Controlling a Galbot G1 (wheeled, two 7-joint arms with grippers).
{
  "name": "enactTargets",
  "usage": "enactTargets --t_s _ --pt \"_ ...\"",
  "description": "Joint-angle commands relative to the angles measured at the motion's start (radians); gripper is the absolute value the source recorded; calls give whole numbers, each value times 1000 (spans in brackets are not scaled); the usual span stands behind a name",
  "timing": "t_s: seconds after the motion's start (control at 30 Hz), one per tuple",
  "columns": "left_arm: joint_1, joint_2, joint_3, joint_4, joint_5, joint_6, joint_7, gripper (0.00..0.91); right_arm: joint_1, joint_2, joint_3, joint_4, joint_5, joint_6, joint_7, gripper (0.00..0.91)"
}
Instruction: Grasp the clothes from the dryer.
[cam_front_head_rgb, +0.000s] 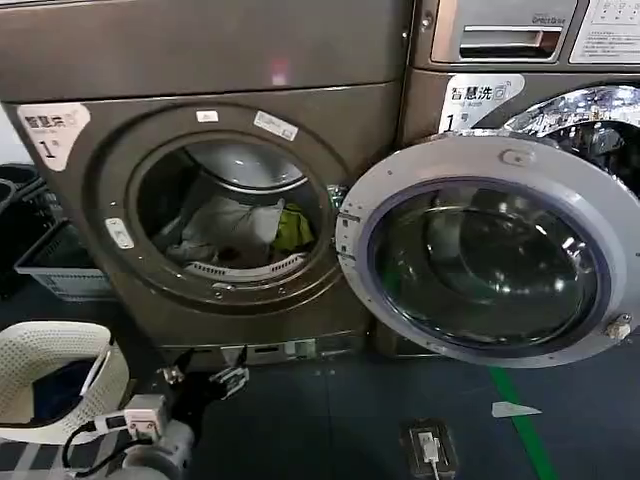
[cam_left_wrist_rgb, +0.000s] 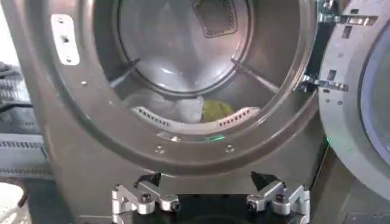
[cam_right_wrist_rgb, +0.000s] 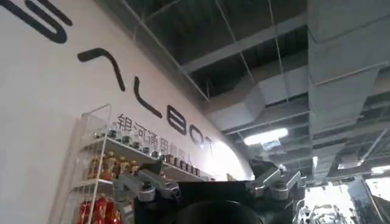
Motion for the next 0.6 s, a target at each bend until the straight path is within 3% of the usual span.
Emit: enactTargets --t_s 0.03,0.6 --pt "-4 -1 -14 -15 13 -9 -4 907 2 -1 1 1 7 0 -1 907" --pt "-9 -3 -53 -32 9 -7 -3 907 14 7 -8 10 17 -2 -7 907"
